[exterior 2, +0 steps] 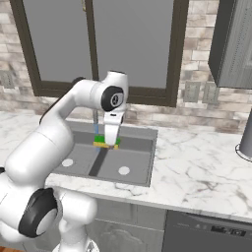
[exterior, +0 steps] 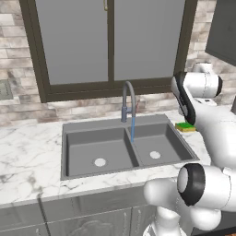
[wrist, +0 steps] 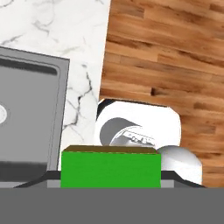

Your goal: Soak the sponge with water for a few seconds and then drop it inside the sink.

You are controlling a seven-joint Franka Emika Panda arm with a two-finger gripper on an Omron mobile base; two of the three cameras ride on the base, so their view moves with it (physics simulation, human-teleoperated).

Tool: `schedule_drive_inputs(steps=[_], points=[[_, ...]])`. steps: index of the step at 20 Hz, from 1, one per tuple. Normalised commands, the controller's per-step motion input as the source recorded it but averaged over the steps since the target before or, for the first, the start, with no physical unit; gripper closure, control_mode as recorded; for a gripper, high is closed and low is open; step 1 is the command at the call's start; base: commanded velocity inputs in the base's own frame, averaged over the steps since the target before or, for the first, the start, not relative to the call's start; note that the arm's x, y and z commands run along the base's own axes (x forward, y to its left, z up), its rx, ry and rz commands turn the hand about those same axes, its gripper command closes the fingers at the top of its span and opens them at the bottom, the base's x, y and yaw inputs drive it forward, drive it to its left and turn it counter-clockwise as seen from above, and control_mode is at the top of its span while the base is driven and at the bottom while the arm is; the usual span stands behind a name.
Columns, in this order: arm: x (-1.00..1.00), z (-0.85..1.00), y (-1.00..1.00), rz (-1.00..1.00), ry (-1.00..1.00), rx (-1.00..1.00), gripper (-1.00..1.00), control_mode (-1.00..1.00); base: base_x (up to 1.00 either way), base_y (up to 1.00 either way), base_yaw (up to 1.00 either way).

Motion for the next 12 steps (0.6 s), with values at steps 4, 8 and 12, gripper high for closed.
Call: schedule_drive_inputs(steps=[4,8,12], points=[[-0.18,0.0,0.15,-0.19,-0.02,-0.01,1.0,-1.0,0.0,0.0,0.0],[-0.16,0.0,0.25,-0.02,-0.1,-0.07,1.0,-1.0,0.0,0.0,0.0],[-0.36,0.01,0.16,0.01,-0.2,0.0,1.0,-1.0,0.0,0.0,0.0]])
